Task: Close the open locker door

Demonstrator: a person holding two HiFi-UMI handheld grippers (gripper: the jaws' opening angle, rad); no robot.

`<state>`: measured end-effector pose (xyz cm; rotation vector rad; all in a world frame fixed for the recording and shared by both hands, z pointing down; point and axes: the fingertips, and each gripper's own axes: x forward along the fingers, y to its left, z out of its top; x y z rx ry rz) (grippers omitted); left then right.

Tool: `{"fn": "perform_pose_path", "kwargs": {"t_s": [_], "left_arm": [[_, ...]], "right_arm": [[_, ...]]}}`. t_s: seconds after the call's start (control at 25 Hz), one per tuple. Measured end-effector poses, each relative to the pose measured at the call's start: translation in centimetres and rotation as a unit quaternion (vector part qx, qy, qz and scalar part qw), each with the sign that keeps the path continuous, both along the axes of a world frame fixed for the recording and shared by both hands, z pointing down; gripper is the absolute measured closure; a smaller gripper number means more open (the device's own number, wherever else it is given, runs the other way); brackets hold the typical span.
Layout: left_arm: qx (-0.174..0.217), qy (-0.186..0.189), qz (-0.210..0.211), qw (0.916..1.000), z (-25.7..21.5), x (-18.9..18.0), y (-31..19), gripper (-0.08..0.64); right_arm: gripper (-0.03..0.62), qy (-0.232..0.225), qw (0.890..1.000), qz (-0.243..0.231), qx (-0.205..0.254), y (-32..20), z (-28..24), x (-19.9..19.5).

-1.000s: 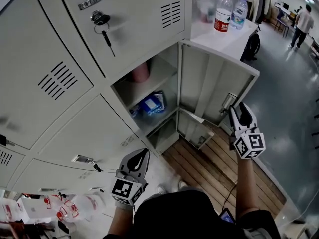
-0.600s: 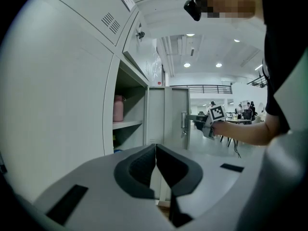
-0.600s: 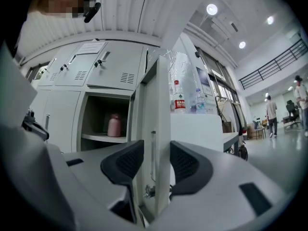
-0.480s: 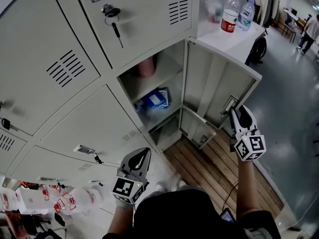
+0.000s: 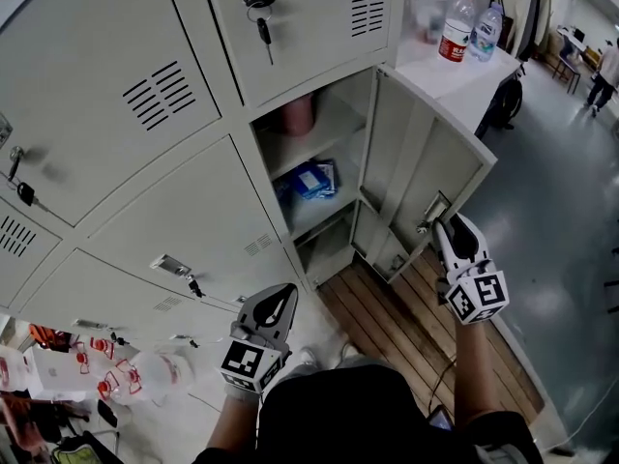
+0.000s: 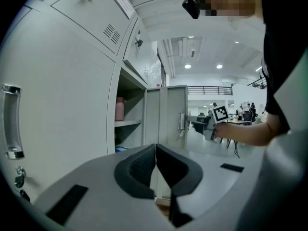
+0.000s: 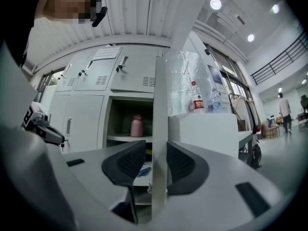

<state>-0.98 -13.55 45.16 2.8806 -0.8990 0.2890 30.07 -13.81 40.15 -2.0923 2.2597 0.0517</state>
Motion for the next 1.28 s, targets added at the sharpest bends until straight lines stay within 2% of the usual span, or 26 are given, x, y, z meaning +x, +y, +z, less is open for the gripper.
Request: {"fn": "perform_pose_path", "kwargs": {"t_s": [0.16,0.4,0.76,1.28], "left_arm": [[0.011,0.015,-0.006,0.9998,-0.4,-0.8,0.5,0.537],[0.003,0.016,-0.029,0.9995,0.0,-2.9,0.8,0.537],[0.005,0.021,-0.063,0.9978,0.4,-5.7,0.3,0.537],[0.011,0.024,-0.111,0.9935,-0.2,-8.9,-1.1,0.537]], "right_arm": [[0.440,0.006,0.999,-0.031,-0.002,0.2,-0.1,-3.1],[0.442,0.034,0.996,-0.082,-0.006,-0.2,-0.1,-7.9],[0.443,0.047,0.985,-0.164,-0.008,-2.3,0.1,-14.9],[0.445,0.032,0.976,-0.215,-0.010,-7.4,0.3,-20.7]]}}
